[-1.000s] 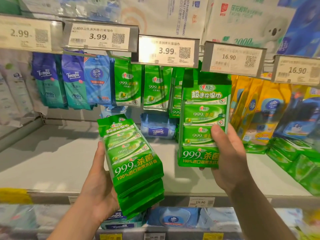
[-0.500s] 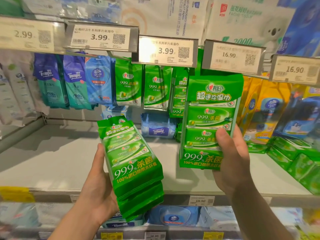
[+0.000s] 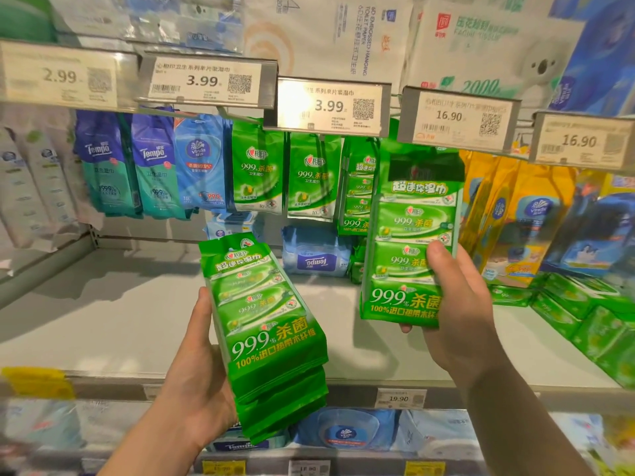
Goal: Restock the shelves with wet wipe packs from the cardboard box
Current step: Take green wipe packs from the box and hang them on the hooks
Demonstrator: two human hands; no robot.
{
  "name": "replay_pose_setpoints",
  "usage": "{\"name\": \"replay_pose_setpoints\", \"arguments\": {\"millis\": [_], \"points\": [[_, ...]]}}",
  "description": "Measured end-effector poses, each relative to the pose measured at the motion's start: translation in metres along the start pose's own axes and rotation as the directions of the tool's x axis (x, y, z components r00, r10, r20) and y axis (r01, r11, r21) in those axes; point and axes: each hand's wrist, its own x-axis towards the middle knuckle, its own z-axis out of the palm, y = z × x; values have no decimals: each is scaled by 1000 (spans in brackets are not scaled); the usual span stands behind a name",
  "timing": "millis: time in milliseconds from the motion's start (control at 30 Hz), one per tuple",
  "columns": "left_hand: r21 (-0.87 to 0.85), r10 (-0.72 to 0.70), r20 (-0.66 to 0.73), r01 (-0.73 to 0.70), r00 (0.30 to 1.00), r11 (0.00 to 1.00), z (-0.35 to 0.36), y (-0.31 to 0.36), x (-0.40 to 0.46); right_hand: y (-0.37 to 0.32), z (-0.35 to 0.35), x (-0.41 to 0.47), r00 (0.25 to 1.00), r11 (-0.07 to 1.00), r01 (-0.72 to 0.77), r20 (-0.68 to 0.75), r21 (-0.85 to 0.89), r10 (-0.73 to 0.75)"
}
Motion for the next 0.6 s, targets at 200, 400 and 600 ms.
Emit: {"name": "replay_pose_setpoints", "arguments": {"millis": [200,400,600], "points": [[-6,1,-3,-1,1000,1000,2,0,-1,-3,2,21,992,994,-101,-84,-37,98],[21,-20,9,20,1000,1000,2,0,0,7,3,54,979,986,-135,-166,-98,118],[19,-44,14,43,999,999,3,-3,-1,22,10,93,963,980,-177,-221,-93,153]]}}
